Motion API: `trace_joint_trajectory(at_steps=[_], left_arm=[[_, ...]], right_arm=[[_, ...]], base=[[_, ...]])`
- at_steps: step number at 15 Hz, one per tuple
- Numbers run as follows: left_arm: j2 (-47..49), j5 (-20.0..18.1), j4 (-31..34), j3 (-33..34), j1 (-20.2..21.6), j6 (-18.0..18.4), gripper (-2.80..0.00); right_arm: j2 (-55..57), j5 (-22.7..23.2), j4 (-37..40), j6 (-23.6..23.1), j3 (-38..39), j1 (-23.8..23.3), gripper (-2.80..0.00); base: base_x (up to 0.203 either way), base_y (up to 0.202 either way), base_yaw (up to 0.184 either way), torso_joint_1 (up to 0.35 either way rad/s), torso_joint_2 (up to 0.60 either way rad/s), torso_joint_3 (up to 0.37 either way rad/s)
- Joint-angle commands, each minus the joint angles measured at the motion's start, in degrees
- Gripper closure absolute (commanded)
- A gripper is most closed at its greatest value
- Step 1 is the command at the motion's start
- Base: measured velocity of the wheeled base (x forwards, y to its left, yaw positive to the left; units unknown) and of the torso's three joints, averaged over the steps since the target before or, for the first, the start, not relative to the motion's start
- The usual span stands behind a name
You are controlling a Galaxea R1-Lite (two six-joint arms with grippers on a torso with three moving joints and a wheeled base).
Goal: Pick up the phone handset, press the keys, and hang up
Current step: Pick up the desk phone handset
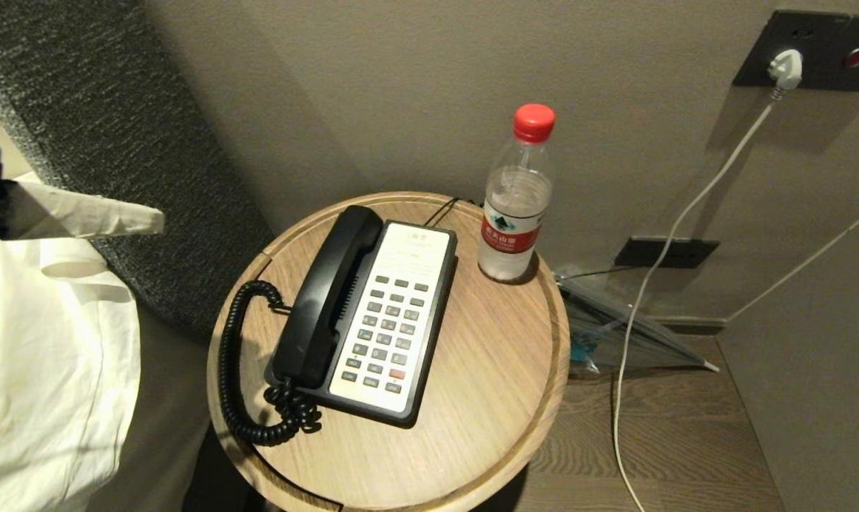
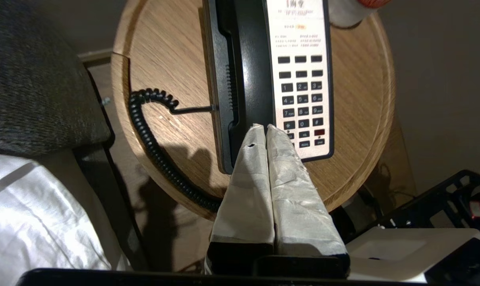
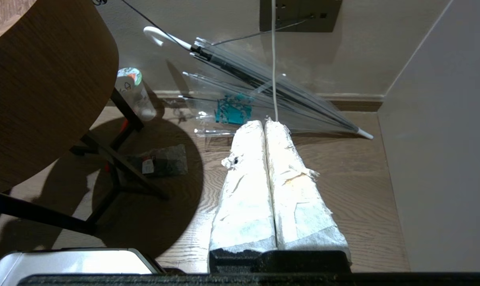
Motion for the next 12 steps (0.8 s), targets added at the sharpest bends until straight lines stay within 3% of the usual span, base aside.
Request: trace_joint_trajectory(at_steps=[1, 7, 8, 10, 12], left_arm=[[3.16, 0.84, 0.24, 0.37, -2.26, -0.27, 0.00], [7.97, 4.11, -0.32, 0.05, -6.36, -0.15, 0.00], [8.72, 5.06, -0.32, 0.05, -6.99, -0.39, -2.80], [9.51, 5.68, -0.36, 0.05, -9.38, -0.55, -2.80], [10.87, 8.78, -0.51, 0.05, -12.24, -0.42, -2.80]], right_arm=[[-0.37, 0.01, -0.02, 0.02, 0.09, 0.00, 0.00], [-0.37, 0.01, -0.02, 0.02, 0.09, 0.00, 0.00], [-0.37, 0.01, -0.02, 0.02, 0.09, 0.00, 0.00], [-0.37, 0.01, -0.02, 0.02, 0.09, 0.00, 0.00], [-0.37, 0.01, -0.02, 0.02, 0.09, 0.00, 0.00]], base=[[0.000, 0.000, 0.000, 0.000, 0.00, 0.000], [0.000, 0.000, 0.000, 0.000, 0.00, 0.000], [0.000, 0.000, 0.000, 0.000, 0.00, 0.000], [0.000, 0.000, 0.000, 0.000, 0.00, 0.000], [0.000, 0.000, 0.000, 0.000, 0.00, 0.000]])
